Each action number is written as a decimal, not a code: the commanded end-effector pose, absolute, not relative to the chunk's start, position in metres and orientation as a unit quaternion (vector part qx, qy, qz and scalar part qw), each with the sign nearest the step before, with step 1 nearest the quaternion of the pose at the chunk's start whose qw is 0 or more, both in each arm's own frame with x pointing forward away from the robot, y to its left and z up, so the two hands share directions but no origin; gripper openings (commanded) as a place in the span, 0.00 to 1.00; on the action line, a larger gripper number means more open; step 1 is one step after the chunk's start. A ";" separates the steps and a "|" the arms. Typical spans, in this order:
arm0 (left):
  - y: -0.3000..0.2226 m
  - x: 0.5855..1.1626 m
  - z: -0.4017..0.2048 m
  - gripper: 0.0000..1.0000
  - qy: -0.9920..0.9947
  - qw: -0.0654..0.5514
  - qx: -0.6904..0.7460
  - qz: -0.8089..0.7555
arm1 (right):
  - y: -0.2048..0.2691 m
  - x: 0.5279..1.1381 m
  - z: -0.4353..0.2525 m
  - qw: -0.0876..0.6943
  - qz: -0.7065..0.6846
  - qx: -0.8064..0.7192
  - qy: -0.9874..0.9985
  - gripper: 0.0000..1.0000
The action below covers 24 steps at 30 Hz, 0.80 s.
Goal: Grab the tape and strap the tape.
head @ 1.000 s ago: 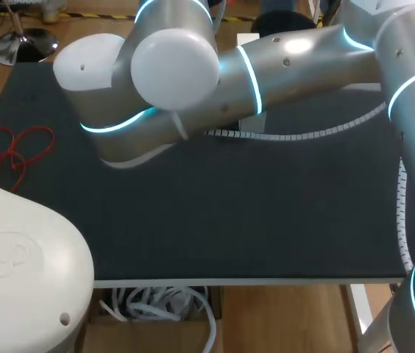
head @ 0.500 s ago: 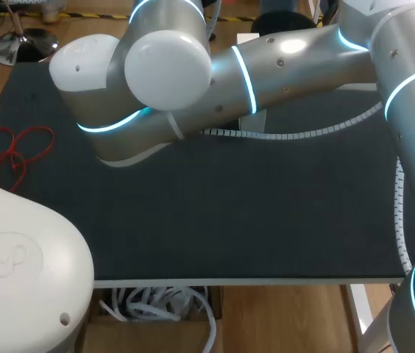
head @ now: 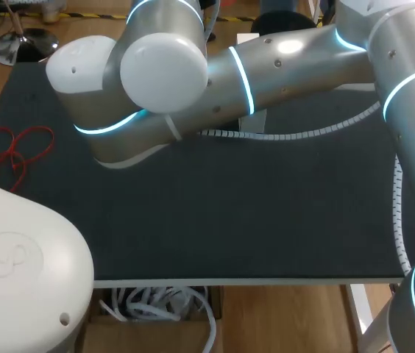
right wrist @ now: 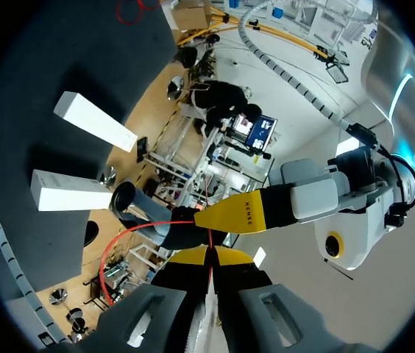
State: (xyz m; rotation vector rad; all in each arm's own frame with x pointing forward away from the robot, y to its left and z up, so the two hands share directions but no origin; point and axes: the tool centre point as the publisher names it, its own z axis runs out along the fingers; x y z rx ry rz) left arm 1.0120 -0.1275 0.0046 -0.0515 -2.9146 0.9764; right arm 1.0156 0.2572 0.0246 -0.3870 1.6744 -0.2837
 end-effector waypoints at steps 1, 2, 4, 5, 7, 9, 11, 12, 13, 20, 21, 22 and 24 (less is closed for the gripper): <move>-0.127 1.012 0.005 0.00 -0.948 0.034 -0.016 0.315 | 0.253 1.014 0.029 0.642 -0.124 -0.170 0.737 0.25; -0.127 1.012 0.005 0.00 -0.948 0.034 -0.016 0.315 | 0.252 1.013 0.030 0.642 -0.123 -0.169 0.737 0.29; -0.127 1.012 0.005 0.00 -0.948 0.034 -0.016 0.315 | 0.252 1.013 0.031 0.643 -0.123 -0.167 0.738 0.37; -0.127 1.012 0.005 0.00 -0.948 0.034 -0.016 0.315 | 0.251 1.013 0.031 0.643 -0.122 -0.166 0.738 0.38; -0.127 1.012 0.005 0.00 -0.948 0.034 -0.016 0.315 | 0.251 1.012 0.032 0.643 -0.119 -0.163 0.739 0.32; -0.127 1.012 0.005 0.00 -0.948 0.034 -0.016 0.315 | 0.252 1.009 0.033 0.643 -0.114 -0.161 0.740 0.30; -0.127 1.012 0.005 0.00 -0.948 0.034 -0.016 0.315 | 0.253 1.005 0.035 0.643 -0.108 -0.160 0.741 0.27; -0.127 1.012 0.005 0.00 -0.948 0.034 -0.016 0.315 | 0.254 1.003 0.036 0.643 -0.105 -0.159 0.742 0.26; -0.127 1.012 0.005 0.00 -0.948 0.034 -0.016 0.315 | 0.254 1.001 0.037 0.642 -0.100 -0.156 0.744 0.26; -0.127 1.012 0.005 0.00 -0.948 0.034 -0.016 0.315 | 0.253 0.979 0.043 0.639 -0.075 -0.145 0.752 0.26; -0.127 1.012 0.005 0.00 -0.948 0.034 -0.016 0.315 | 0.253 0.976 0.044 0.639 -0.073 -0.143 0.752 0.25; -0.127 1.012 0.005 0.00 -0.948 0.034 -0.016 0.315 | 0.252 0.973 0.045 0.639 -0.070 -0.140 0.753 0.26; -0.127 1.012 0.005 0.00 -0.948 0.034 -0.016 0.315 | 0.250 0.968 0.047 0.639 -0.069 -0.138 0.754 0.27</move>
